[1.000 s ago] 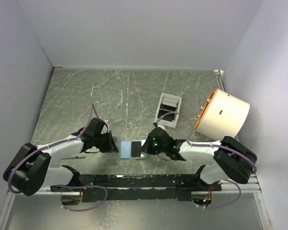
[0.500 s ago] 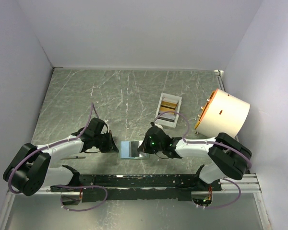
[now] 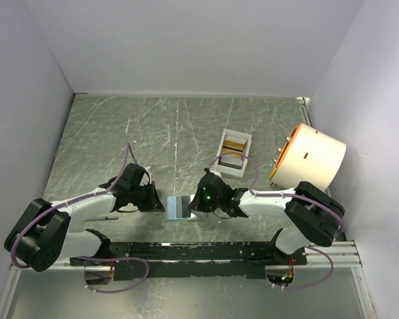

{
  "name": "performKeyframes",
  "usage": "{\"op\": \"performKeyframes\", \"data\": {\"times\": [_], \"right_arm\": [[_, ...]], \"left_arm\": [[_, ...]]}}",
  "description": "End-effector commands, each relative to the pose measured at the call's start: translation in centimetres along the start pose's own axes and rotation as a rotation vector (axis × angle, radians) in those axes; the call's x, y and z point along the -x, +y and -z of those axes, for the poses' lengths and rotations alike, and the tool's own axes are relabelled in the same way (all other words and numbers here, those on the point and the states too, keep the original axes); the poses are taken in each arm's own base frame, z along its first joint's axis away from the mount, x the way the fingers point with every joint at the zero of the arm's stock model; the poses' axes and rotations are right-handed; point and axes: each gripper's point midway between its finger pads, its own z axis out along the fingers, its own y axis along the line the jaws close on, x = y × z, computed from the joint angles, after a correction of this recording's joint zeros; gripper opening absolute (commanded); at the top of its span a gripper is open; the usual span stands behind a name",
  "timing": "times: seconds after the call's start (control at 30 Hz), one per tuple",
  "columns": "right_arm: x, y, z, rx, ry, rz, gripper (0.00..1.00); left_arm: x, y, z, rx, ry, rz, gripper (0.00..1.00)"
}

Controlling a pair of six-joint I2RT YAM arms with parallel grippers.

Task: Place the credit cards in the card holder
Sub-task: Insert the credit card into the card holder.

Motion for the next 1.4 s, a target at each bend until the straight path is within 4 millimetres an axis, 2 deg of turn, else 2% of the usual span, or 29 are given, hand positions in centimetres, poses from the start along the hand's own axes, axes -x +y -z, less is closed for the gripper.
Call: {"op": "performKeyframes", "data": {"times": [0.0,0.13,0.43,0.57,0.87,1.37], "right_arm": [[-0.9,-0.5,-0.2,-0.035,0.039,0.037,0.01],[-0.5,-0.4,0.0,-0.046,0.028,0.043,0.12],[-0.2,0.0,0.5,-0.021,0.007,0.035,0.29],[-0.1,0.9,0.4,0.023,0.001,0.036,0.38],[-0.2,2.0,-0.3,0.065,0.023,0.038,0.41],[-0.4,3.3,-0.9,0.139,0.039,0.05,0.4]], "left_arm": [[0.2,-1.3,0.0,-0.055,0.003,-0.019,0.08],[0.3,-1.4,0.0,-0.055,0.001,-0.017,0.08],[0.1,-1.2,-0.1,-0.055,0.003,-0.011,0.07],[0.1,-1.2,-0.1,-0.052,0.002,-0.014,0.07],[0.1,-1.2,-0.1,-0.057,0.001,-0.011,0.07],[0.3,-1.4,-0.2,-0.061,0.001,-0.013,0.07]]}}
